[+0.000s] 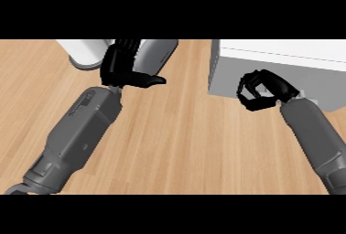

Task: Pick up the cup, place it into the drawer and close the drawer

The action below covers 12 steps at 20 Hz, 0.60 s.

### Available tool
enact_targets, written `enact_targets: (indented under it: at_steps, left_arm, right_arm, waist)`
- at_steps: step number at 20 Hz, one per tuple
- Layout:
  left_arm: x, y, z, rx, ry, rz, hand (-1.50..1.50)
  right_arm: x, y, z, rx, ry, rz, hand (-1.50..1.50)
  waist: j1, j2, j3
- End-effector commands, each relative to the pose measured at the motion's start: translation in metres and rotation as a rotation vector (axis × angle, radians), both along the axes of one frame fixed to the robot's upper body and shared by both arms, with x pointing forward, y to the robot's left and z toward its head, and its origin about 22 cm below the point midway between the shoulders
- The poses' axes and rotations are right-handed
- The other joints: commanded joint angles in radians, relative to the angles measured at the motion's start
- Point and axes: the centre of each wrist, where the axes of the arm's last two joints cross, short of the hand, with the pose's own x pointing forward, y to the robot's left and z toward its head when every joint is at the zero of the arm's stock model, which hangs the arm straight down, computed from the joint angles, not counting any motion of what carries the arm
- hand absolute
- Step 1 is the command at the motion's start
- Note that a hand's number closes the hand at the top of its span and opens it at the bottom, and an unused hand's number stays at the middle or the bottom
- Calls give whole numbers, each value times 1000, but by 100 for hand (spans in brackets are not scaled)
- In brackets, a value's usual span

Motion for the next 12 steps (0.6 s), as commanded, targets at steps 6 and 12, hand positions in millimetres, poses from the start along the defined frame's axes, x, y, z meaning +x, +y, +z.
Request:
enact_targets:
  at_steps: [6,12]
  left_arm:
    - [-3,10,-3,2,9,-32,-150]
    - [-9,5,-11,-17,18,-60,-150]
  right_arm:
    - [33,-32,97,4,-186,-178,150]
    - [28,-41,99,21,-160,-173,150]
  waist:
    - [48,28,-6]
    - [56,25,-6]
